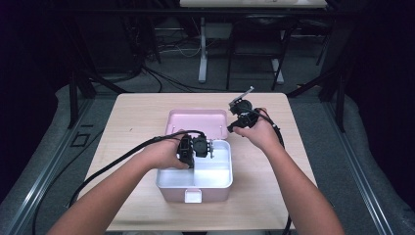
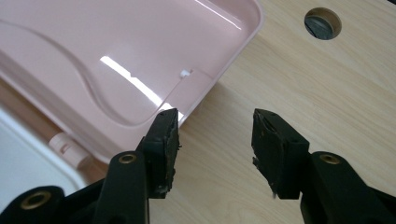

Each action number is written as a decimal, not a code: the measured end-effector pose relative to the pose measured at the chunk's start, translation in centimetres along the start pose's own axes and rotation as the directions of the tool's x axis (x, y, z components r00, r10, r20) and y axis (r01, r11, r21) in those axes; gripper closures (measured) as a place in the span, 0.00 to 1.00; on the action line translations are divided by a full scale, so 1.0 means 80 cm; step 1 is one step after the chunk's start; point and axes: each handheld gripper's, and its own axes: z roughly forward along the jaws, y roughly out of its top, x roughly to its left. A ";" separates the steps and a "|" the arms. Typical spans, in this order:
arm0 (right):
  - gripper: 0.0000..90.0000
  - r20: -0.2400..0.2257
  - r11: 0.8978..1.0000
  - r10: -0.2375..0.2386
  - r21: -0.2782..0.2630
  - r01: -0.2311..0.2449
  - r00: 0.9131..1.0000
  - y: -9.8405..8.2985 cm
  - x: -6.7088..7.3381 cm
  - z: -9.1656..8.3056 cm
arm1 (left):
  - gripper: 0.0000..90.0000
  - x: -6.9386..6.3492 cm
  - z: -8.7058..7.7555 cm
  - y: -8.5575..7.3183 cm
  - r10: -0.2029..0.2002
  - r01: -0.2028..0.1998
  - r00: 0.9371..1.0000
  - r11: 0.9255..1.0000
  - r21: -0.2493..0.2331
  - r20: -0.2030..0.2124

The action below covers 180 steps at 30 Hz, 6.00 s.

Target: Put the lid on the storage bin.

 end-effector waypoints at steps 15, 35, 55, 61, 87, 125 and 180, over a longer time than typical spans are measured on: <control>0.61 0.026 0.987 0.160 -0.036 -0.159 0.987 0.017 -0.016 0.021 | 0.96 -0.001 0.000 0.001 -0.006 0.006 1.000 1.000 0.011 -0.009; 0.75 0.008 0.956 0.293 0.005 -0.293 0.956 0.034 -0.019 0.055 | 0.96 -0.003 0.000 0.002 -0.008 0.008 1.000 1.000 0.016 -0.020; 0.90 0.013 0.926 0.374 0.044 -0.374 0.927 0.040 -0.013 0.067 | 0.96 -0.004 0.000 0.003 -0.008 0.008 1.000 1.000 0.015 -0.030; 0.91 0.008 0.923 0.384 0.028 -0.384 0.923 0.041 -0.013 0.060 | 0.96 -0.004 0.000 0.003 -0.009 0.009 1.000 1.000 0.015 -0.028; 0.95 -0.038 0.926 0.338 -0.162 -0.340 0.940 0.034 0.000 -0.007 | 0.96 -0.003 0.000 0.003 -0.009 0.010 1.000 1.000 0.019 -0.016; 0.97 -0.020 0.904 0.205 -0.379 -0.197 0.979 -0.014 0.039 -0.072 | 0.77 -0.011 -0.004 -0.025 -0.134 0.128 0.983 0.990 -0.055 -0.122; 0.97 -0.010 0.885 0.169 -0.439 -0.156 0.985 -0.033 0.051 -0.081 | 0.71 0.026 -0.067 -0.186 -0.847 0.445 0.525 0.354 -0.823 -0.081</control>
